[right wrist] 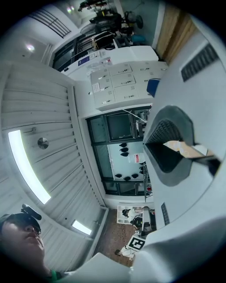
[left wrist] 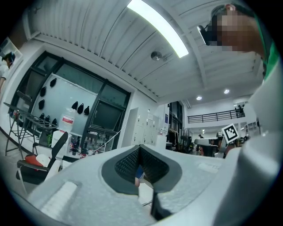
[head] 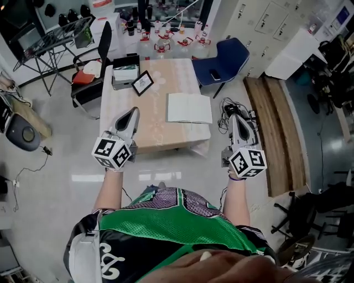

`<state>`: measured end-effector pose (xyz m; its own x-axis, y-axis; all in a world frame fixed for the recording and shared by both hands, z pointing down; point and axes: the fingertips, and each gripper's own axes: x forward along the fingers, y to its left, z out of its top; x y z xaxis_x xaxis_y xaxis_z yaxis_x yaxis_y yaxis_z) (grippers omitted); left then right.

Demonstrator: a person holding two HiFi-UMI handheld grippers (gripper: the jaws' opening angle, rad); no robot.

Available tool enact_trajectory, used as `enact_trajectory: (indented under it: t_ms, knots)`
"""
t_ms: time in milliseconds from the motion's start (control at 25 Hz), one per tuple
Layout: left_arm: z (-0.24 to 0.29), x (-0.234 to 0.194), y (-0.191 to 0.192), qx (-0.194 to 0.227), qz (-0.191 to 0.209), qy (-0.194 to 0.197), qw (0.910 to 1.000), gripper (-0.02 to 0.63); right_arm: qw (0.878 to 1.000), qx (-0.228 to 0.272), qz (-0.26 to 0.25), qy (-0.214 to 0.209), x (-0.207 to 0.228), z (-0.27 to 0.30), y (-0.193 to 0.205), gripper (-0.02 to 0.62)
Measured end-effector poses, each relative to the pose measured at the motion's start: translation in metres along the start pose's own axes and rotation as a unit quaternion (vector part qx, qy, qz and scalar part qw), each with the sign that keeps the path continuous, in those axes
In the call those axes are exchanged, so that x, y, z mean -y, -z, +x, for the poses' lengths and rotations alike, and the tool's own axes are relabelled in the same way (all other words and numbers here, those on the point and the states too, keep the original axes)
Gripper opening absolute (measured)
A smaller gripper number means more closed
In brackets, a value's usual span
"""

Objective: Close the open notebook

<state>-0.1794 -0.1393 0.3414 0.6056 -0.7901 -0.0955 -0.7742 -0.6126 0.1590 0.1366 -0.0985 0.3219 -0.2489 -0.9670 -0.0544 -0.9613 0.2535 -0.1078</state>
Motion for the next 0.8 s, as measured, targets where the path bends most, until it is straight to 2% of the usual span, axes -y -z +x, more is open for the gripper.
enact_trajectory:
  t_ms: [400, 600, 800]
  knots:
    - [0.033, -0.010, 0.012, 0.001, -0.018, 0.009, 0.9998, 0.015, 1.000, -0.007, 0.001, 0.023, 0.019, 0.030, 0.009, 0.000]
    - [0.051, 0.004, 0.017, -0.003, -0.015, 0.002, 0.9999, 0.015, 1.000, 0.002, 0.000, 0.006, 0.040, 0.045, 0.003, 0.000]
    - [0.073, 0.031, 0.031, 0.002, -0.034, -0.005, 0.9994, 0.015, 1.000, 0.009, 0.005, -0.023, 0.068, 0.063, -0.004, 0.000]
